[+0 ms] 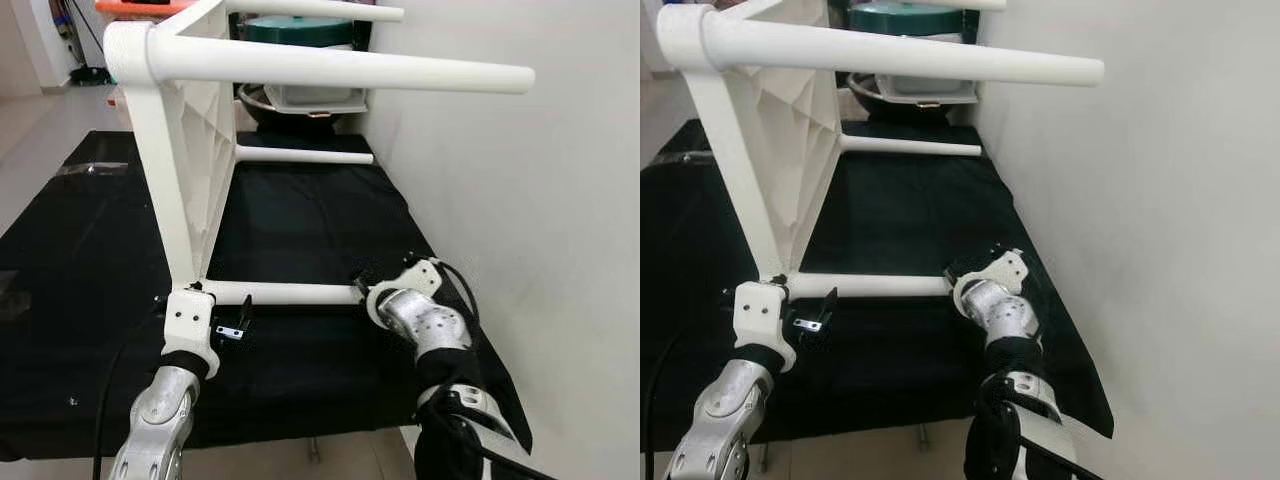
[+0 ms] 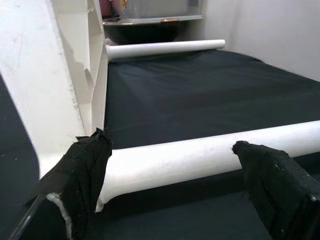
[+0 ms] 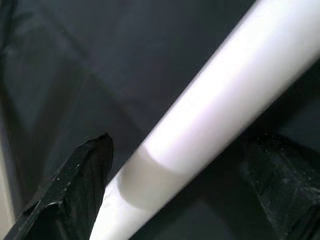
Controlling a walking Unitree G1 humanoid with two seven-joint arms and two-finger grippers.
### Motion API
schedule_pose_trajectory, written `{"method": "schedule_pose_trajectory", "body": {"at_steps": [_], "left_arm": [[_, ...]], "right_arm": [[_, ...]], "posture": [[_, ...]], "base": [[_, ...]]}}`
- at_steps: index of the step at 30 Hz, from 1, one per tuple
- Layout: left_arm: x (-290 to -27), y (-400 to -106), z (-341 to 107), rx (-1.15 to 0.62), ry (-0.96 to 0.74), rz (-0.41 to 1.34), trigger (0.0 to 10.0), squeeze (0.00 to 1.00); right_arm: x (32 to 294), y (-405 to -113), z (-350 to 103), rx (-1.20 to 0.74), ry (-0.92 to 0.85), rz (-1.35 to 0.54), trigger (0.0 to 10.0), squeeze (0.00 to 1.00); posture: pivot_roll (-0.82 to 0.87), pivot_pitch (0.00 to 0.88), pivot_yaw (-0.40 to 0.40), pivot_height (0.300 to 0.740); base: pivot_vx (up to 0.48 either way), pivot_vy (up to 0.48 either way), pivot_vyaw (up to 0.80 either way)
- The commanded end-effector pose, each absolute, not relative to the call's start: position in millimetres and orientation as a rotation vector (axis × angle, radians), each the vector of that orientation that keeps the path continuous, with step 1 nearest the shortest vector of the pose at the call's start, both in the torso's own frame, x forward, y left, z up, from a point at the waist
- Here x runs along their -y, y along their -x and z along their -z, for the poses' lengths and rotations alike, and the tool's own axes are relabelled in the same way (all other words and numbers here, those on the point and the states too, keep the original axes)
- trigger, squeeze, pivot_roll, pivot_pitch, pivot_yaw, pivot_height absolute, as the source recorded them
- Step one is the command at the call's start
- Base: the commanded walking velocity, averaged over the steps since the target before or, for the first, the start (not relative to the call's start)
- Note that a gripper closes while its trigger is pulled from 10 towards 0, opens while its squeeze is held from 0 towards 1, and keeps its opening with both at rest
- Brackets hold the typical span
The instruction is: Building children table
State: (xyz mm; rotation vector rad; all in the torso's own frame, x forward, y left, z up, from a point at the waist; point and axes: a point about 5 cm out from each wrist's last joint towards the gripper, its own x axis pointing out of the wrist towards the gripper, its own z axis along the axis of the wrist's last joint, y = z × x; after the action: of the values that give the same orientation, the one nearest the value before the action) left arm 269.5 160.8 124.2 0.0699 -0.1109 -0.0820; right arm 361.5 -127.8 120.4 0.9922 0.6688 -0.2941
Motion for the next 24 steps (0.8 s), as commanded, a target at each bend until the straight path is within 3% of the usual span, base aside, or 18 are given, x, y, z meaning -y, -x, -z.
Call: {"method": "schedule_pose_trajectory", "body": {"at_steps": [1,4,9,12,14,15,16,17,18,21,24], "left_arm": [[-161,-268,-122,0.103,-0.091,0.084,10.0,0.0],[-160,-268,-121,0.098,-0.09,0.09,10.0,0.0],[-161,-268,-121,0.098,-0.091,0.092,10.0,0.0],[-162,-269,-122,0.1,-0.094,0.091,10.0,0.0],[-162,-272,-122,0.104,-0.097,0.091,10.0,0.0],[-162,-272,-122,0.104,-0.097,0.091,10.0,0.0],[-162,-273,-123,0.107,-0.098,0.091,10.0,0.0],[-162,-274,-124,0.112,-0.106,0.091,10.0,0.0],[-162,-274,-124,0.112,-0.106,0.091,10.0,0.0],[-165,-273,-128,0.137,-0.122,0.064,10.0,0.0],[-167,-273,-131,0.145,-0.125,0.053,10.0,0.0]], "right_arm": [[131,-347,-112,-0.705,-1.037,0.339,10.0,1.0],[148,-331,-125,-0.658,-1.047,0.383,10.0,1.0],[153,-329,-135,-0.626,-1.049,0.379,10.0,1.0],[154,-331,-158,-0.543,-0.958,0.263,10.0,1.0],[145,-338,-193,-0.338,-0.498,-0.006,10.0,1.0],[145,-338,-193,-0.338,-0.498,-0.006,10.0,1.0],[140,-337,-201,-0.265,-0.269,-0.089,10.0,0.9],[132,-336,-205,-0.187,-0.055,-0.158,10.0,0.0],[132,-336,-205,-0.187,-0.055,-0.158,10.0,0.0],[130,-333,-219,0.003,0.251,-0.109,10.0,0.0],[132,-334,-225,0.067,0.321,-0.065,10.0,0.0]], "posture": [[0.1,0.0,-0.091,0.74],[0.09,0.0,-0.079,0.74],[0.08,0.0,-0.076,0.74],[0.08,0.0,-0.07,0.74],[0.08,0.0,-0.07,0.74],[0.08,0.0,-0.07,0.74],[0.08,0.0,-0.07,0.74],[0.08,0.0,-0.074,0.74],[0.08,0.0,-0.074,0.74],[0.1,0.0,-0.09,0.74],[0.1,0.0,-0.09,0.74]], "base": [[0.0,0.0,0.0],[0.0,0.0,0.0],[0.0,0.0,0.0],[0.0,0.0,0.0],[0.0,0.0,0.0],[0.0,0.0,0.0],[0.0,0.0,0.0],[0.0,0.0,0.0],[0.0,0.0,0.0],[0.0,0.0,0.0],[0.0,0.0,0.0]]}}
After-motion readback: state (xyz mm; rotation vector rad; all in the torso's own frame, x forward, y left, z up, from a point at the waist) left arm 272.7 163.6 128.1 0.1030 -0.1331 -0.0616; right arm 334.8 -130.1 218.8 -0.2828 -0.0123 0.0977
